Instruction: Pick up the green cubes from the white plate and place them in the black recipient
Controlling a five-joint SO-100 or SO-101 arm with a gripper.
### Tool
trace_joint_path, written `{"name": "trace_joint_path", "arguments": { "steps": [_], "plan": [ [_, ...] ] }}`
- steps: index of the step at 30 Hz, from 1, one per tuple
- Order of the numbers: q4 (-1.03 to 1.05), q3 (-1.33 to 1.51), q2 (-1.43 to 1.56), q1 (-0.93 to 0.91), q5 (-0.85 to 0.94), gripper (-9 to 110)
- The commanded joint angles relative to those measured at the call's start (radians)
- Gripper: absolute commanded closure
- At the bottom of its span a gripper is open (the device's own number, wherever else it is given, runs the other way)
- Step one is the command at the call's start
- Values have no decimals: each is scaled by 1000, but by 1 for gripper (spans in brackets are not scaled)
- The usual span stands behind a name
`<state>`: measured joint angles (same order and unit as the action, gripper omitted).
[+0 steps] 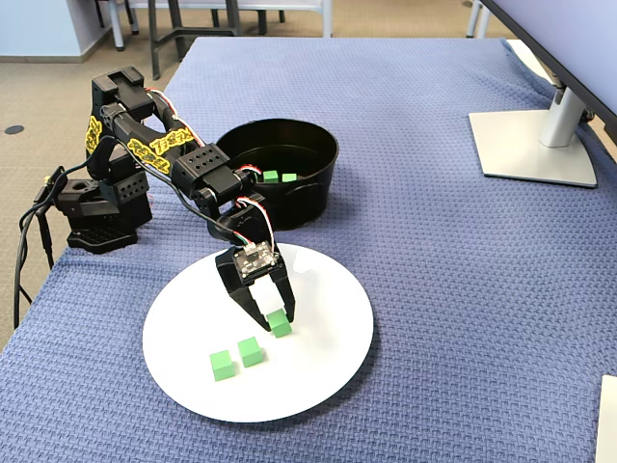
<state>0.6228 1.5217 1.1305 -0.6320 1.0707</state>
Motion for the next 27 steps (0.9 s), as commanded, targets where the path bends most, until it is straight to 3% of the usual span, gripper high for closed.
{"name": "trace_joint_path", "arguments": {
  "steps": [1, 8, 15, 23, 27],
  "plan": [
    [-35, -21, 23, -15, -35, 101],
    [333, -213, 239, -48, -206, 102],
    [503, -206, 469, -15, -342, 102],
    [715, -87, 785, 235, -695, 102],
    [726, -17, 891, 451, -842, 102]
  ]
}}
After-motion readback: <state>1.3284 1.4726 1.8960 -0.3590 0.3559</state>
